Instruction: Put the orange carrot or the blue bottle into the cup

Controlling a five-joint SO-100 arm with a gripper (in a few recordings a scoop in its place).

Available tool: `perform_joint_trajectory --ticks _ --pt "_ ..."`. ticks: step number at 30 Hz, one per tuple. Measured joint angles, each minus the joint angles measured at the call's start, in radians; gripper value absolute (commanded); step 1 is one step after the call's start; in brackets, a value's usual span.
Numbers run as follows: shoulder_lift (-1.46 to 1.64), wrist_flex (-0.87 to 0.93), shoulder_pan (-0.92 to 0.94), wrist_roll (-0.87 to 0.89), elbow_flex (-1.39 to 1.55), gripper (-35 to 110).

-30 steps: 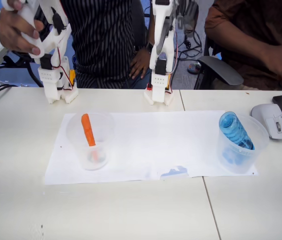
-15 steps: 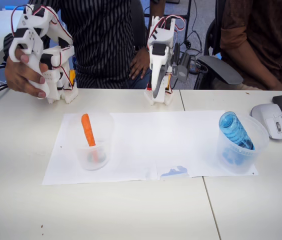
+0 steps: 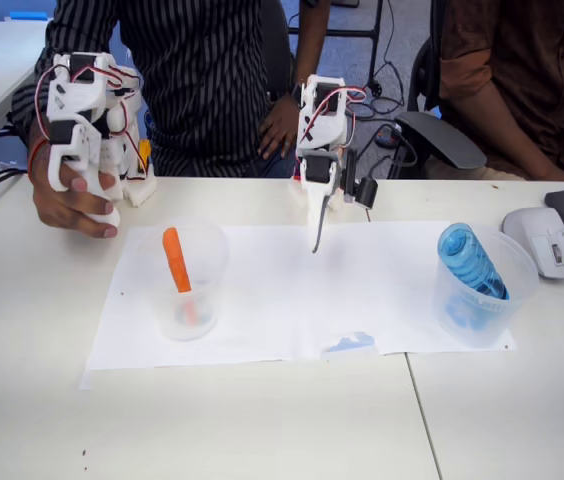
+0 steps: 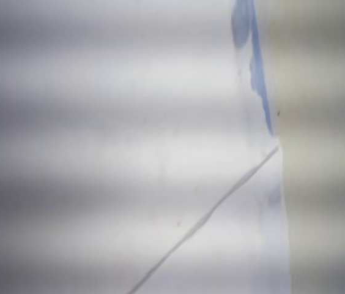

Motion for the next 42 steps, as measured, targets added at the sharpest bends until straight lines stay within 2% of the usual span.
perform_joint_trajectory --ticks 3,20,29,42 --pt "0.002 -0.008 -0.058 0.0 0.028 19" --pt "0.002 -0.008 -0.084 0.0 0.081 19" --pt "0.002 -0.008 -0.084 0.0 0.081 7" --pt "0.002 -0.008 -0.08 0.0 0.081 7"
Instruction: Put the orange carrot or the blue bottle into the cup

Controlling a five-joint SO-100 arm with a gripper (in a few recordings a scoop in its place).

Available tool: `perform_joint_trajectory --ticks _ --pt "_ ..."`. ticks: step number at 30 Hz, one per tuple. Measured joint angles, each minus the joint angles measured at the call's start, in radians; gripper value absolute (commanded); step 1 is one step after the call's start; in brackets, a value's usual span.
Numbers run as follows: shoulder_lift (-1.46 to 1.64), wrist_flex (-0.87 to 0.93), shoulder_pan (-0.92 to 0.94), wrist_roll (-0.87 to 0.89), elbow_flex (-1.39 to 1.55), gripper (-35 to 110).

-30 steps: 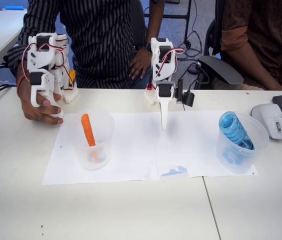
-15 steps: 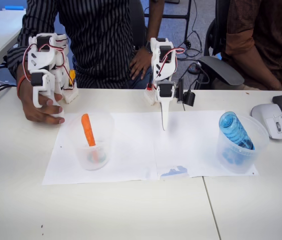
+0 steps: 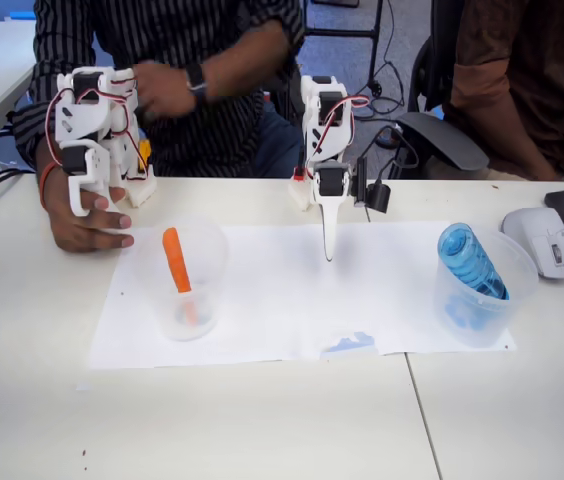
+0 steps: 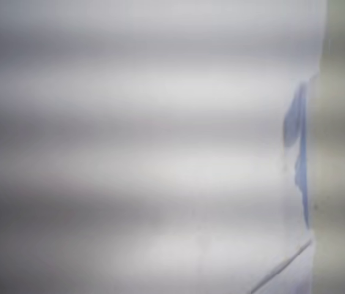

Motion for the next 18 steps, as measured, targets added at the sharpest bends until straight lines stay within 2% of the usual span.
perform_joint_trajectory --ticks 18 --pt "0.0 0.0 0.006 0.0 0.0 6"
